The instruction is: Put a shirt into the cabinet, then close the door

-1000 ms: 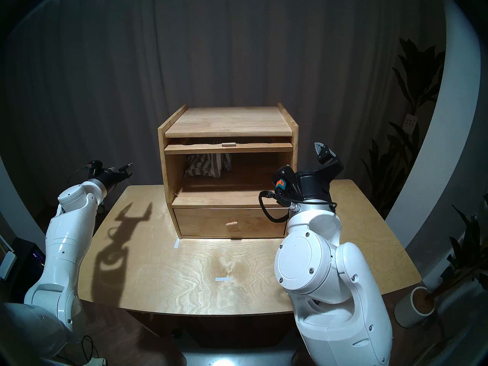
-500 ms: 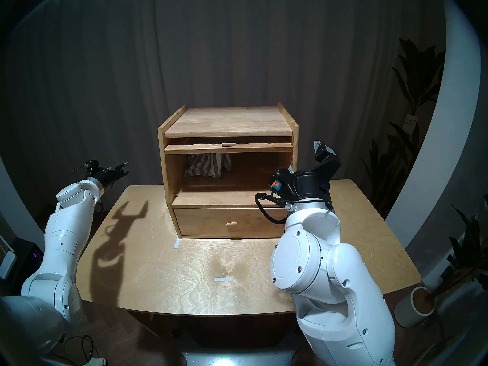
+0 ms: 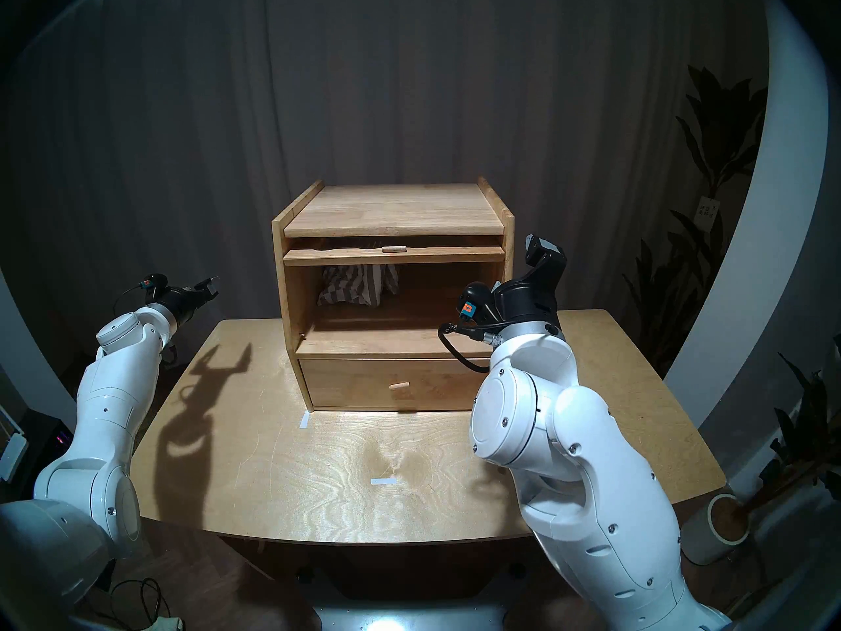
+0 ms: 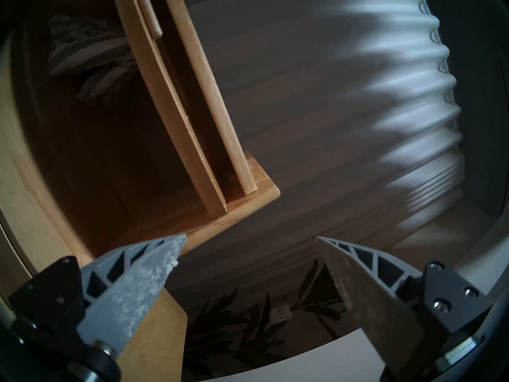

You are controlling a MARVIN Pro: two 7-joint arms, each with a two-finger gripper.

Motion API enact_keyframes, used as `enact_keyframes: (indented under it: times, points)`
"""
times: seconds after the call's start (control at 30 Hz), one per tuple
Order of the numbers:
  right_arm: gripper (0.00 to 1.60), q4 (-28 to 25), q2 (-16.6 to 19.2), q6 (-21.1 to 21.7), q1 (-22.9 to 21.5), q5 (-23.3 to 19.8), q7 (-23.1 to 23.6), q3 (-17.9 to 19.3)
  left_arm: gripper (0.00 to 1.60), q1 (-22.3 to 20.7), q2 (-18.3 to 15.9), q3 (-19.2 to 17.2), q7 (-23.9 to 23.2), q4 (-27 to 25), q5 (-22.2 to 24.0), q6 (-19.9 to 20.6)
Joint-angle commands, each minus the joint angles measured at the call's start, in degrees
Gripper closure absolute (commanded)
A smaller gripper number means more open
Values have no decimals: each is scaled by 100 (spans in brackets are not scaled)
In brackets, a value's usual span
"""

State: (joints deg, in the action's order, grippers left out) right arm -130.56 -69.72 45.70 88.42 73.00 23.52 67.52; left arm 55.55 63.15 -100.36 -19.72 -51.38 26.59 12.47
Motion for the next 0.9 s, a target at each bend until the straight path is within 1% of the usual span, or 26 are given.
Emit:
enact_keyframes:
  times: [0.0,0.07,0.13,0.17,0.27,0.37,0.4,0.43,0.47,0.53,0.57,0.6,0.67,0.7,0.8,0.87]
  points:
    - [0,215,99,-271,-655,153,339,-76,0,-351,-40,17,-32,16,-14,-139]
    - [0,253,85,-305,-701,166,403,-112,0,-365,-39,19,-36,35,-14,-150]
    - [0,375,70,-372,-889,182,552,-211,0,-392,-38,23,-45,71,-15,-173]
    - [0,400,53,-406,-876,199,606,-243,0,-404,-38,25,-50,88,-16,-183]
    - [0,576,15,-501,-1070,230,809,-378,0,-443,-37,32,-63,141,-18,-217]
    - [0,735,-66,-595,-1229,262,1018,-523,0,-484,-36,41,-78,199,-21,-254]
    - [0,812,-87,-628,-1354,274,1103,-588,0,-498,-36,45,-83,219,-22,-268]
    - [0,833,-114,-655,-1347,295,1147,-609,0,-508,-36,48,-86,233,-23,-278]
    - [0,928,-154,-712,-1479,337,1289,-658,0,-534,-38,59,-97,273,-24,-304]
    - [0,962,-161,-736,-1528,361,1342,-665,0,-543,-38,64,-101,288,-24,-313]
    - [0,1026,-172,-764,-1649,381,1423,-695,0,-558,-40,71,-107,311,-25,-328]
    - [0,1017,-207,-796,-1578,415,1458,-681,0,-569,-40,76,-111,328,-25,-340]
    - [0,1153,-214,-844,-1811,458,1623,-724,0,-599,-43,91,-124,374,-28,-370]
    - [0,1174,-229,-866,-1799,490,1677,-711,0,-612,-44,97,-129,393,-30,-382]
    - [0,1303,-271,-935,-1973,570,1883,-737,0,-654,-48,120,-146,457,-39,-427]
    - [0,1416,-278,-974,-2179,614,2043,-784,0,-683,-51,135,-159,502,-46,-458]
